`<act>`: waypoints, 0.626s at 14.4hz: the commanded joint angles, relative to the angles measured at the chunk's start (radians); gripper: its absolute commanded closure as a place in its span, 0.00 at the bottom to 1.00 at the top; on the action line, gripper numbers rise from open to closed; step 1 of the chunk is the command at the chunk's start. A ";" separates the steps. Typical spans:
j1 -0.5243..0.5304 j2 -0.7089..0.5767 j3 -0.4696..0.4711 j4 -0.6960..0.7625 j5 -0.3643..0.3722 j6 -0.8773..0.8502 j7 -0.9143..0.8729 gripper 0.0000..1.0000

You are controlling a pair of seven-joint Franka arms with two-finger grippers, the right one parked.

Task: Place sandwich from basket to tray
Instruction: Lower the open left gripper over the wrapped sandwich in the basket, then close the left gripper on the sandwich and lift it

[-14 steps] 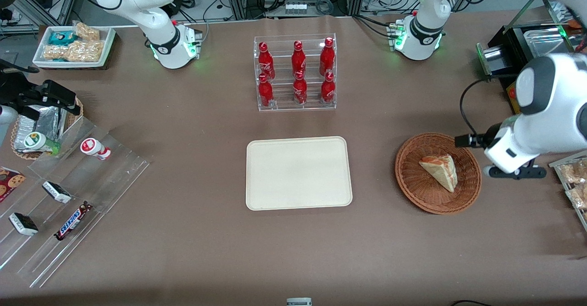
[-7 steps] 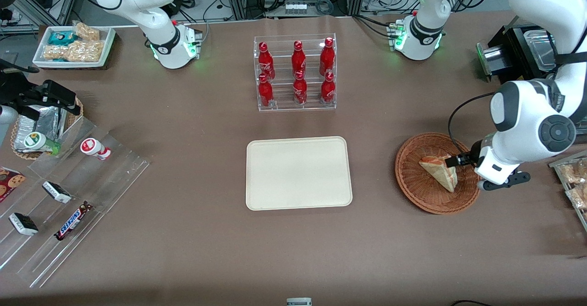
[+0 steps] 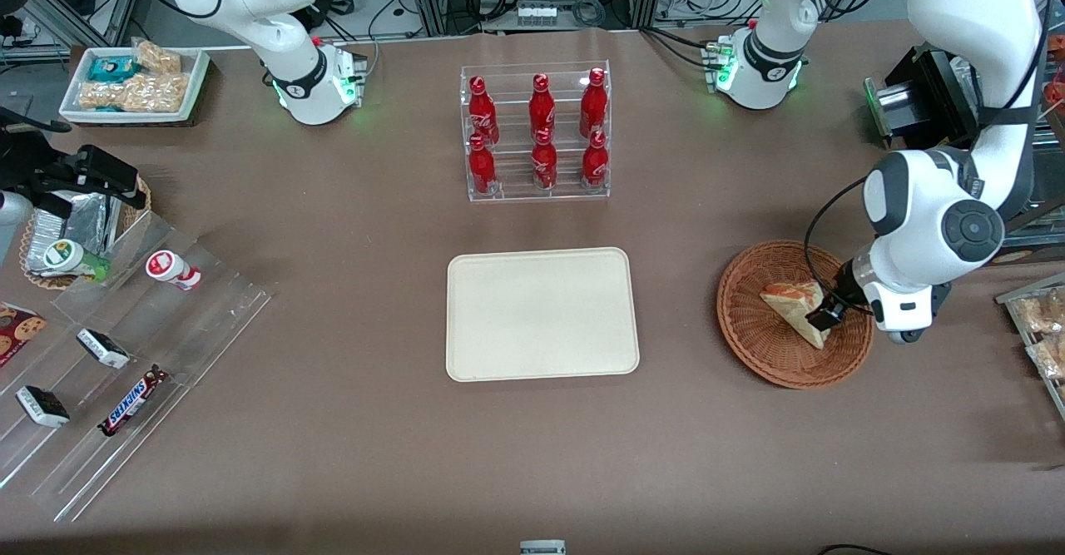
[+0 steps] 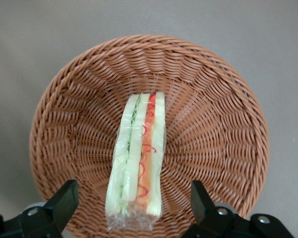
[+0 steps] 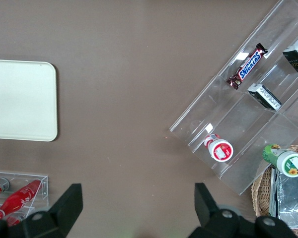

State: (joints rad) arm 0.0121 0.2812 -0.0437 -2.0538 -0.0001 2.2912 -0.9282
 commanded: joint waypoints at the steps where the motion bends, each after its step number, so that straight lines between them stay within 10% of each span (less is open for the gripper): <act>1: -0.001 -0.028 -0.001 -0.095 -0.015 0.098 -0.067 0.00; 4: -0.004 -0.010 -0.002 -0.132 -0.037 0.177 -0.101 0.01; 6: -0.011 0.001 -0.004 -0.125 -0.040 0.185 -0.147 0.38; 7: -0.011 0.001 -0.005 -0.121 -0.040 0.185 -0.167 0.73; 9: -0.011 0.000 -0.005 -0.112 -0.040 0.177 -0.166 0.94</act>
State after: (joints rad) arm 0.0059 0.2866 -0.0482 -2.1715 -0.0266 2.4607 -1.0724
